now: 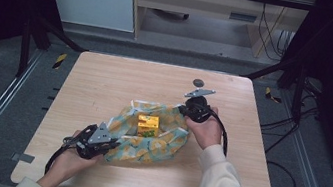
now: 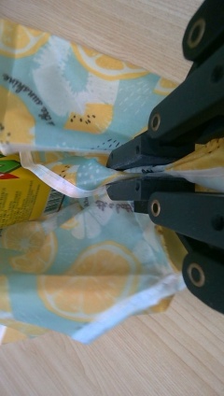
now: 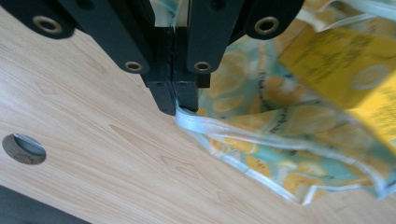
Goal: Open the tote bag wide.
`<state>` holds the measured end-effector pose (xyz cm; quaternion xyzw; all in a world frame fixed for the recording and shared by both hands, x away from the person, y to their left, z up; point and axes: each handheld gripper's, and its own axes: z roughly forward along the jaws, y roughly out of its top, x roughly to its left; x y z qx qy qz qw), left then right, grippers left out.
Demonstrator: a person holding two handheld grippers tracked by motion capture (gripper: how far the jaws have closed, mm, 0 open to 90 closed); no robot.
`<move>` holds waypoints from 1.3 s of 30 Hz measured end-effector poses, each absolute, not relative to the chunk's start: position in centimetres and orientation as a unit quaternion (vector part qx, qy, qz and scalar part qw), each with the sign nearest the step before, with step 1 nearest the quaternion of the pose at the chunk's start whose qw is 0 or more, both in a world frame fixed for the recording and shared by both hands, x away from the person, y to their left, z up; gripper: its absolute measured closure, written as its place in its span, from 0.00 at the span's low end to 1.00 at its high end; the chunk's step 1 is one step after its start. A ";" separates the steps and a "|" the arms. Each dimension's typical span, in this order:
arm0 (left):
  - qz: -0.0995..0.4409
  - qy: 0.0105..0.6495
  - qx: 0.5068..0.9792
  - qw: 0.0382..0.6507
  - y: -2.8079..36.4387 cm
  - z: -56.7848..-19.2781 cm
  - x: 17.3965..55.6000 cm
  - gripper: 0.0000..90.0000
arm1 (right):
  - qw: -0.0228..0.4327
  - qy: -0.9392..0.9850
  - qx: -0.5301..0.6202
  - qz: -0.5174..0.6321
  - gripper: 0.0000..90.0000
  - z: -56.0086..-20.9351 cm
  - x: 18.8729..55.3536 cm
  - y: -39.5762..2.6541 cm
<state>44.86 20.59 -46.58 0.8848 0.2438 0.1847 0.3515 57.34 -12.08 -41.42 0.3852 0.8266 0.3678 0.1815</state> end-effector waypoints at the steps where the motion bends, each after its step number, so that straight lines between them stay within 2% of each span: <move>1: 0.184 0.243 0.886 0.349 20.6 -46.6 44.9 0.94 | 0.181 0.826 0.389 0.366 1.00 -41.7 57.7 -12.2; 8: 0.176 0.238 0.895 0.334 20.4 -47.1 44.9 0.94 | 0.169 0.823 0.415 0.349 0.99 -43.9 59.6 -12.3; 18: 0.167 0.234 0.904 0.318 20.2 -47.5 44.8 0.94 | 0.151 0.820 0.434 0.342 0.99 -46.2 59.8 -12.8; 36: 0.154 0.222 0.912 0.310 20.0 -47.7 44.3 0.94 | 0.148 0.828 0.440 0.315 0.97 -47.1 59.7 -13.2; 39: 0.154 0.223 0.912 0.309 20.1 -47.7 44.3 0.93 | 0.150 0.827 0.440 0.317 0.92 -46.8 59.6 -13.2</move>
